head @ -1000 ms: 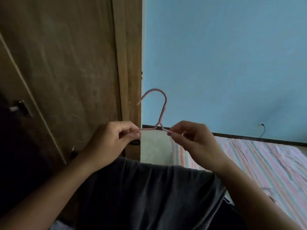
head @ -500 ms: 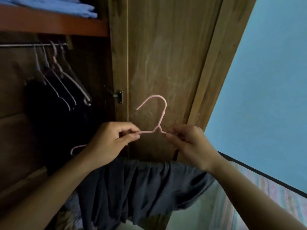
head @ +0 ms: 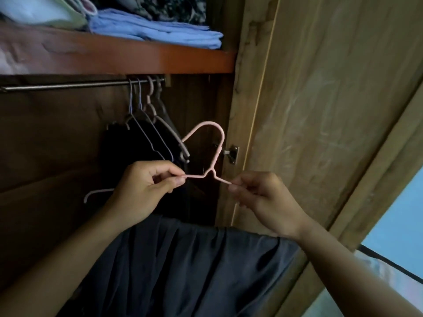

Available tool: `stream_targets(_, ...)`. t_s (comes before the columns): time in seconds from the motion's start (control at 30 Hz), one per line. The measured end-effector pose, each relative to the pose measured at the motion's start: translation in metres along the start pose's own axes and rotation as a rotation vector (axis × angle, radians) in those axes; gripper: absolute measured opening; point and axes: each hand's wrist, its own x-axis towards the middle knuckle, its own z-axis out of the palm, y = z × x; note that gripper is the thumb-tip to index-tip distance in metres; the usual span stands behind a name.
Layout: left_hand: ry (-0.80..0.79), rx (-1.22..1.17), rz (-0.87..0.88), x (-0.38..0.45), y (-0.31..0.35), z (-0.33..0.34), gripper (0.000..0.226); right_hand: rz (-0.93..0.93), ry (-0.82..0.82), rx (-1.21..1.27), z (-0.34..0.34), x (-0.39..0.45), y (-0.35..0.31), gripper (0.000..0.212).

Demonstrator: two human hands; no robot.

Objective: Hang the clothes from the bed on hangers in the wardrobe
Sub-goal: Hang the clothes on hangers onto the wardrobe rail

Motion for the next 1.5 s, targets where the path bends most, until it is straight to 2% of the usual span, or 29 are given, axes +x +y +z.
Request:
stream_targets(0.13, 0.073, -0.007, -0.010, 0.007, -0.028, -0.039, 0.011, 0.102, -0.074, 0.310, 0.035, 0.034, -0.016, 0.015)
stream_targets(0.27, 0.123, -0.006, -0.023, 0.014, -0.056, -0.076, 0.007, 0.158, -0.107, 0.475, 0.071, 0.067, -0.037, 0.017)
stream_targets(0.33, 0.156, 0.035, -0.035, 0.018, -0.069, -0.092, 0.013, 0.195, -0.113, 0.528, 0.088, 0.081, -0.047, 0.018)
stream_targets(0.43, 0.216, 0.083, -0.074, 0.025, -0.088, -0.110, 0.020, 0.247, -0.100, 0.550, 0.111, 0.102, -0.061, 0.020)
stream_targets(0.53, 0.207, 0.172, -0.185, 0.035, -0.101, -0.119, 0.029, 0.313, -0.069, 0.570, 0.129, 0.124, -0.073, 0.021)
stream_targets(0.63, 0.180, 0.302, -0.287, 0.044, -0.102, -0.124, 0.050, 0.364, -0.031, 0.567, 0.146, 0.148, -0.080, 0.020)
stream_targets(0.83, 0.261, 0.548, -0.260, 0.043, -0.096, -0.137, 0.052, 0.435, 0.012, 0.629, 0.168, 0.192, -0.079, 0.022)
stream_targets(1.1, 0.311, 0.588, -0.271, 0.051, -0.100, -0.148, 0.058, 0.364, 0.118, 0.778, 0.172, 0.243, -0.087, 0.013)
stream_targets(1.5, 0.349, 0.593, -0.327, 0.060, -0.119, -0.165, 0.062, 0.466, 0.258, 0.949, 0.185, 0.317, -0.080, 0.017)
